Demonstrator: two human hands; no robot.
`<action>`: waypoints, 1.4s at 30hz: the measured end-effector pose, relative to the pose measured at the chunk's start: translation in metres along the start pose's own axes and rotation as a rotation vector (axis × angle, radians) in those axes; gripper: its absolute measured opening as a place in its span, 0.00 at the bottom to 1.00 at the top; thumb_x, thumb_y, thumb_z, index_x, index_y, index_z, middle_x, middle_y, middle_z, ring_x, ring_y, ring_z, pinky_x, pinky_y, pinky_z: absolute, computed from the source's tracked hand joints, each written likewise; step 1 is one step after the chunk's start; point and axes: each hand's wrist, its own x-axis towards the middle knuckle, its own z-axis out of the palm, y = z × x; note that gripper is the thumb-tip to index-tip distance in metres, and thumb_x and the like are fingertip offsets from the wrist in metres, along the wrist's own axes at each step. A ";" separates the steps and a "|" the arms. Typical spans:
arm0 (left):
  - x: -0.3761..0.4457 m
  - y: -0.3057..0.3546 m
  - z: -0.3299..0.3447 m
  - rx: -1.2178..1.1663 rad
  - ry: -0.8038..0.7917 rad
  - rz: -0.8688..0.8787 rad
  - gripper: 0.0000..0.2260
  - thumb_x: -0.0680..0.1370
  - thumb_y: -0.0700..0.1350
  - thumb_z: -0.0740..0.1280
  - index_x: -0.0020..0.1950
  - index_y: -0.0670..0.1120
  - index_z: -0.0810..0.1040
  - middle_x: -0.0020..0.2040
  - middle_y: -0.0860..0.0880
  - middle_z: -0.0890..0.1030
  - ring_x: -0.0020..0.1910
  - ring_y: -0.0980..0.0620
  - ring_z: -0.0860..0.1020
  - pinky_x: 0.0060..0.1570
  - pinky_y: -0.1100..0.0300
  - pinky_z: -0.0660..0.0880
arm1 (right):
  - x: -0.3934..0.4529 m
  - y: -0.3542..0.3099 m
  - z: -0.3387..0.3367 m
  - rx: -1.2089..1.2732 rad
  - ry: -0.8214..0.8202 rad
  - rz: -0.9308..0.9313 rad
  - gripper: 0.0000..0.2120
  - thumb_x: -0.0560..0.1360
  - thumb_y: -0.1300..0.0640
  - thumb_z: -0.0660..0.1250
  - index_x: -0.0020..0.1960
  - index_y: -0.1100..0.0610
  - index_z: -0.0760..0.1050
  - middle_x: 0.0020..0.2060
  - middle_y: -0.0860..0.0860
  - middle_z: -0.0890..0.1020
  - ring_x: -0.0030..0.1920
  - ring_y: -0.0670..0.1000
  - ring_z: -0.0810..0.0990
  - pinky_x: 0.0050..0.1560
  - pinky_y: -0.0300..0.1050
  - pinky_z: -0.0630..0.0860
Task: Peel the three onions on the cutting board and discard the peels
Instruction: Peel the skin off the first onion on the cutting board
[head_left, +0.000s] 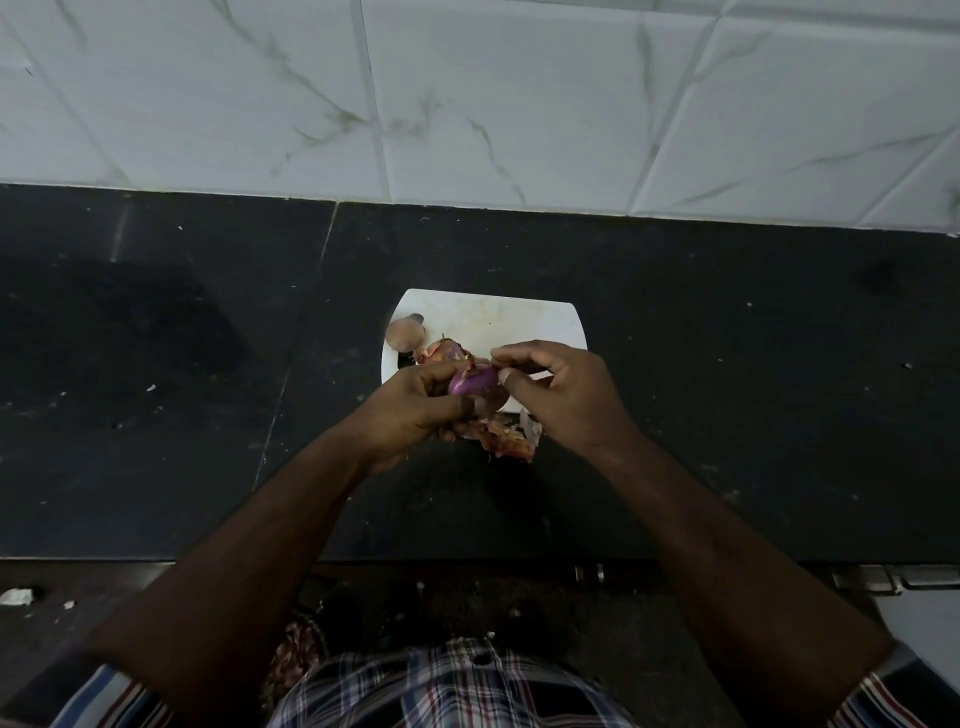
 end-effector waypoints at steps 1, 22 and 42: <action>0.001 -0.001 0.000 0.004 0.001 0.002 0.13 0.78 0.38 0.70 0.62 0.46 0.80 0.47 0.45 0.83 0.39 0.52 0.77 0.35 0.62 0.73 | -0.001 0.000 0.000 -0.001 0.000 -0.022 0.11 0.75 0.63 0.71 0.55 0.53 0.84 0.46 0.40 0.83 0.50 0.40 0.82 0.51 0.39 0.80; -0.001 0.001 0.000 0.087 -0.021 -0.019 0.14 0.79 0.34 0.68 0.63 0.46 0.79 0.44 0.47 0.83 0.36 0.55 0.77 0.35 0.64 0.75 | -0.001 -0.003 0.004 -0.099 -0.008 -0.037 0.11 0.74 0.63 0.69 0.54 0.53 0.78 0.39 0.44 0.80 0.42 0.44 0.80 0.46 0.45 0.80; -0.003 -0.005 -0.003 -0.231 -0.026 -0.082 0.26 0.74 0.27 0.69 0.68 0.48 0.77 0.65 0.42 0.80 0.57 0.42 0.82 0.46 0.59 0.81 | -0.006 0.030 -0.004 -0.186 -0.116 0.178 0.08 0.76 0.54 0.71 0.52 0.54 0.85 0.51 0.48 0.84 0.52 0.47 0.81 0.55 0.45 0.77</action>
